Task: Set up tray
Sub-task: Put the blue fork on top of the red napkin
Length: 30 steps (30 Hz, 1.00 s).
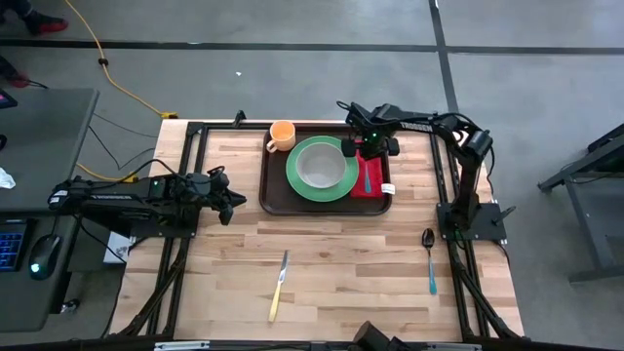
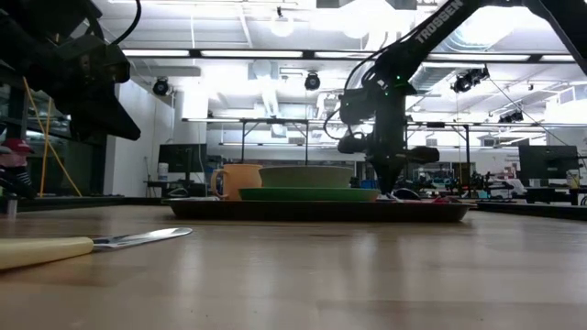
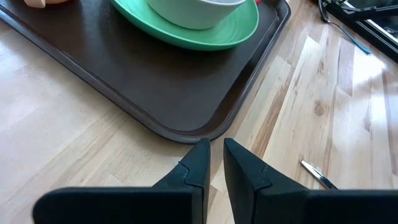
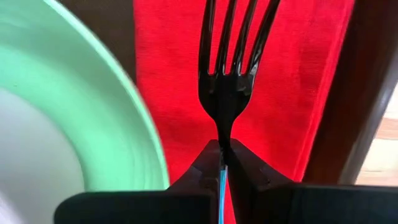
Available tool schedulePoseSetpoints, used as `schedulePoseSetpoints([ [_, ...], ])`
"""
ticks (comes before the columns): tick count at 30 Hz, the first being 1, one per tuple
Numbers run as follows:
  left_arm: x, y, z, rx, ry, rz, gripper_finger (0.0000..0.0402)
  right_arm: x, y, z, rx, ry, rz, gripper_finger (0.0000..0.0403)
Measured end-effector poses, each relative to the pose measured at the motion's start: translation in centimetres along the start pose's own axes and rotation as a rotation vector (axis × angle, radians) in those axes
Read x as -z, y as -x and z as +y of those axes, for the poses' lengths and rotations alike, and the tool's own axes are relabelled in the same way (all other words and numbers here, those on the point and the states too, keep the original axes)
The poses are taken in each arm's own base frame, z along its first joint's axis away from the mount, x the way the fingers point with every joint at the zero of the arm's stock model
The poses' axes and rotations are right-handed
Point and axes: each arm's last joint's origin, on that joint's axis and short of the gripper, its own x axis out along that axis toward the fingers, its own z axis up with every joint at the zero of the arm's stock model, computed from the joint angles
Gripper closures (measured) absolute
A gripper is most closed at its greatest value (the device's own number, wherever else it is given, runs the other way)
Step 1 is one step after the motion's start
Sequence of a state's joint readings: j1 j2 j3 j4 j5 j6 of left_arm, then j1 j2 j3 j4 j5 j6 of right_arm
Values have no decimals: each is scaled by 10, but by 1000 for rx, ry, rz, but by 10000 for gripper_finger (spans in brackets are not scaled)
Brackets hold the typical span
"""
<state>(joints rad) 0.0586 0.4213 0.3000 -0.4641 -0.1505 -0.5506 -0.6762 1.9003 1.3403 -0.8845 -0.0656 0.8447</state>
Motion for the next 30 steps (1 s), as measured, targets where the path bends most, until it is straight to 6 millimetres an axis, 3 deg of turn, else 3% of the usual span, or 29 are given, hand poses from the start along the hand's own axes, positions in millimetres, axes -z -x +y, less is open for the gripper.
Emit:
schedulePoseSetpoints([
  [13, 0, 0, 0, 0, 2, 0, 325, -1, 0, 0, 4, 9, -15, 402],
  [20, 0, 0, 0, 0, 2, 0, 325, -2, -18, 3, 25, 11, 15, 402],
  [30, 0, 0, 0, 0, 4, -1, 325, -3, -18, 3, 22, 11, -1, 402],
])
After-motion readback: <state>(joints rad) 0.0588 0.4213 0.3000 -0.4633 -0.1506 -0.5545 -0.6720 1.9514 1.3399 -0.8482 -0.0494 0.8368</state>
